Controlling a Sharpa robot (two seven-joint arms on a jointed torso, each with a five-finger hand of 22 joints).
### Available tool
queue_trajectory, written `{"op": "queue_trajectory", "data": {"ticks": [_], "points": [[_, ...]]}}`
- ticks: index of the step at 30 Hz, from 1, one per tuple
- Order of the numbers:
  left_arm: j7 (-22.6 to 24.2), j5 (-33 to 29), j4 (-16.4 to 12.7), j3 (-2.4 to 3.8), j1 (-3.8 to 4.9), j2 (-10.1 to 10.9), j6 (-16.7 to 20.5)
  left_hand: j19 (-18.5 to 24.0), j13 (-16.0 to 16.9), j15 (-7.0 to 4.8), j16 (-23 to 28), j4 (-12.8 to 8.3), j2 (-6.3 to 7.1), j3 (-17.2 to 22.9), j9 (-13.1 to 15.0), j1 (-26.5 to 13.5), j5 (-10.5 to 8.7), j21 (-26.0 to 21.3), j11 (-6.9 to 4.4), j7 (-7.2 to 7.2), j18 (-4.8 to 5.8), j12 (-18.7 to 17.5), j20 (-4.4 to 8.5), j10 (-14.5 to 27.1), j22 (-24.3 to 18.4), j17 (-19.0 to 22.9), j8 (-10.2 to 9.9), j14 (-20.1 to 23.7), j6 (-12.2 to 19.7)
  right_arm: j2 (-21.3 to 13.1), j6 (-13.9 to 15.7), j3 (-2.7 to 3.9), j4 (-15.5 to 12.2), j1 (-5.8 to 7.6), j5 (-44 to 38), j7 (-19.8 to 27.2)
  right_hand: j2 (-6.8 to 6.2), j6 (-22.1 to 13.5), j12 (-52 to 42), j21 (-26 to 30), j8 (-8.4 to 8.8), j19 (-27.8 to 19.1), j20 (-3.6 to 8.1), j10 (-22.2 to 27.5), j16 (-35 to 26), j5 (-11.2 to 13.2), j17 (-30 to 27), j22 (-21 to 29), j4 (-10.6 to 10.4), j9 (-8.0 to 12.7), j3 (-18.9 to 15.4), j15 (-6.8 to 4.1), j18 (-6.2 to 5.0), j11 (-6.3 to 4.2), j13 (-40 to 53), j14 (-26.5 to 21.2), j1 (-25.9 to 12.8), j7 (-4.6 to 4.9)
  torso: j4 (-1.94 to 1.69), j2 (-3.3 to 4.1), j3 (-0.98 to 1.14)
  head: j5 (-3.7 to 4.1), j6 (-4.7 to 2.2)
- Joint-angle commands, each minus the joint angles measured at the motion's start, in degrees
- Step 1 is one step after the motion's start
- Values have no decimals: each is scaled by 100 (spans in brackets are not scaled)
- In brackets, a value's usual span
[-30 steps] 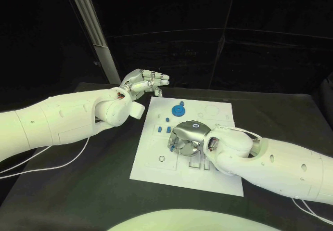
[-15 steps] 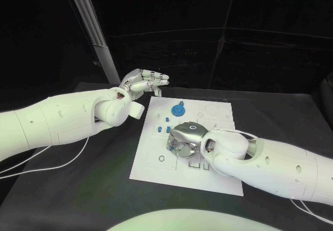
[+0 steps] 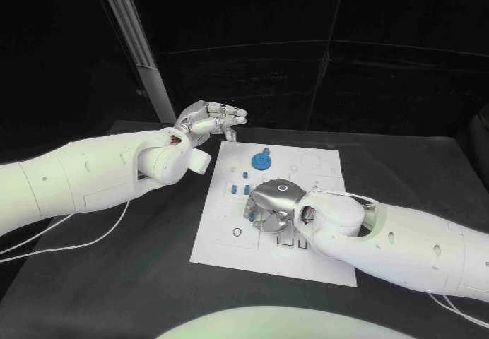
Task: Assemble the parts on the task board
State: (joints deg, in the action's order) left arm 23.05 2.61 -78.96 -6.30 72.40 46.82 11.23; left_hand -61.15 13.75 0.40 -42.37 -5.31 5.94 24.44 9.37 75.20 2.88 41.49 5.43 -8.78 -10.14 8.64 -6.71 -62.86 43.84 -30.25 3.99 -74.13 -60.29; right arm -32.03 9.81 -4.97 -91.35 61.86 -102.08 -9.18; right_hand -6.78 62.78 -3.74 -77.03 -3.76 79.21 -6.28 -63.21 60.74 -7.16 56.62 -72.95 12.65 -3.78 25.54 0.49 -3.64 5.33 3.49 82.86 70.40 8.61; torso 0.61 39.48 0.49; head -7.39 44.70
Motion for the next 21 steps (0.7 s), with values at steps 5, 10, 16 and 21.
{"op": "queue_trajectory", "data": {"ticks": [5, 10, 16, 21], "points": [[5, -24, 4, 5, 9, 5, -54, -33, -8, 17, 31, -15, -23, -7, -10, -14, 6, -42, 11, -34, -35, 30, 11, 61, -14, 13, -30, 31, 21, -70, 810, -6, -9, -4, 39, 95, -35, -359, -60, 662, 21, -470, -81, 511, -800, 84, -849, 729, 76, 5, -274, 46, -252, 87, 24, -285, 102, 24, -2, 2, 9, 23, -29], [0, -24, 10, 5, 9, 7, -66, -33, -8, 17, 31, -15, -23, -7, -10, -14, 6, -42, 11, -34, -35, 30, 11, 61, -14, 13, -30, 31, 21, -310, 1078, -4, -214, -4, 237, 196, 10, -345, -172, 600, 5, -373, -73, 429, -728, 69, -802, 644, 84, -6, -352, 34, -227, 71, 37, -208, 120, 41, 1, -2, 9, 46, -44], [-7, -24, 10, 4, 9, 22, -74, -33, -8, 17, 31, -15, -23, -7, -10, -14, 6, -42, 11, -34, -35, 30, 11, 61, -14, 13, -30, 31, 21, -823, 1054, 14, -606, 34, 523, 129, 28, -295, -275, 509, -6, -266, -60, 330, -634, 68, -735, 533, 91, -13, -431, 19, -197, 52, 38, -130, 109, 37, 10, -14, -3, 80, -64], [-10, -24, 9, 4, 9, 36, -76, -34, -8, 17, 34, -16, -23, -8, -11, -15, 5, -46, 11, -34, -35, 31, 10, 64, -17, 15, -30, 31, 23, -1286, 898, 148, -884, 176, 701, -40, 63, -224, -367, 385, -12, -144, -47, 165, -532, 73, -663, 384, 78, -18, -485, 6, -159, 28, 37, -44, 76, 26, 19, -10, 2, 143, -105]]}}
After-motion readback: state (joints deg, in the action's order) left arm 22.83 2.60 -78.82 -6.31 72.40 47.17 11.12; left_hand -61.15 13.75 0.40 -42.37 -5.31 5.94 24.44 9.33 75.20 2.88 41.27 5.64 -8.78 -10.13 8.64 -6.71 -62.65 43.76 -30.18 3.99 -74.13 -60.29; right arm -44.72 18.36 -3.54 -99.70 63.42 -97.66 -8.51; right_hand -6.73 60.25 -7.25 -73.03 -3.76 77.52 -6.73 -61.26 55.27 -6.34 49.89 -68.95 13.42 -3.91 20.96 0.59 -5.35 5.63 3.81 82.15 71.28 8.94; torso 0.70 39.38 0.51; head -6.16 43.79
